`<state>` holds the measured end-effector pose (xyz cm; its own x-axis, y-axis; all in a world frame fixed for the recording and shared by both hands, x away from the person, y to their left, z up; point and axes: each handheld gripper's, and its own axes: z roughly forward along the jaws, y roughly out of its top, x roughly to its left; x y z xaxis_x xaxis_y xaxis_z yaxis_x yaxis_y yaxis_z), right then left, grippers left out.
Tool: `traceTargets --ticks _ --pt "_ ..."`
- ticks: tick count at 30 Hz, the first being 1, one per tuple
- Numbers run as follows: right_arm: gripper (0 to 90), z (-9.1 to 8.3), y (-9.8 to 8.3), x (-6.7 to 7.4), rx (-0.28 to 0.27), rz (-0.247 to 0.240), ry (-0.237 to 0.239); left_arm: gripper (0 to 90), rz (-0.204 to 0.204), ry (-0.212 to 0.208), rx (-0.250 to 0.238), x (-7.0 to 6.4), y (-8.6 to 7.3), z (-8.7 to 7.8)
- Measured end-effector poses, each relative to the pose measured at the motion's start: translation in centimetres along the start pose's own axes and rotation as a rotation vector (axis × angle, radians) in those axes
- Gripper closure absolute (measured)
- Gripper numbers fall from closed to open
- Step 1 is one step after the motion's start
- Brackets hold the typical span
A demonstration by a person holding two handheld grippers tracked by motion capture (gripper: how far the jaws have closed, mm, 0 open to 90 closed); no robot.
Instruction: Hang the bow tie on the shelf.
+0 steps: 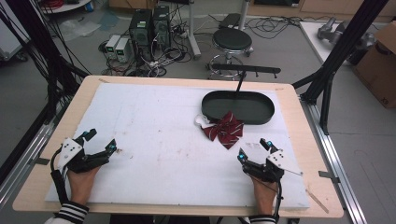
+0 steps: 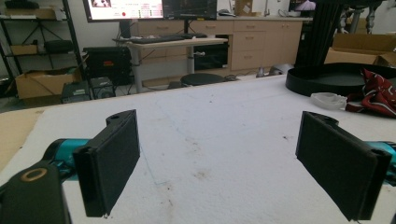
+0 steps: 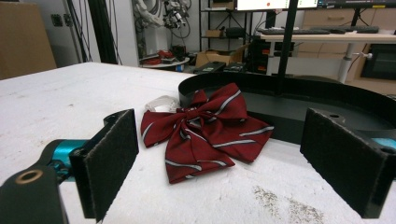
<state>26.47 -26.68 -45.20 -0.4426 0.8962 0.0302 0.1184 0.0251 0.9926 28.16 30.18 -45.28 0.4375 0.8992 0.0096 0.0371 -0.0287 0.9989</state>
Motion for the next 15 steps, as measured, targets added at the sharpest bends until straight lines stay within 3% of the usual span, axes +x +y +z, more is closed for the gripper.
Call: traceTargets --ticks 10,15 --pt "10.4 0.09 0.04 0.01 0.014 0.009 -0.004 14.1 0.000 0.001 -0.001 -0.01 -0.01 0.00" --pt "10.4 0.16 0.07 0.23 0.022 -0.013 -0.002 14.1 -0.004 0.002 -0.006 0.00 -0.02 -0.03"
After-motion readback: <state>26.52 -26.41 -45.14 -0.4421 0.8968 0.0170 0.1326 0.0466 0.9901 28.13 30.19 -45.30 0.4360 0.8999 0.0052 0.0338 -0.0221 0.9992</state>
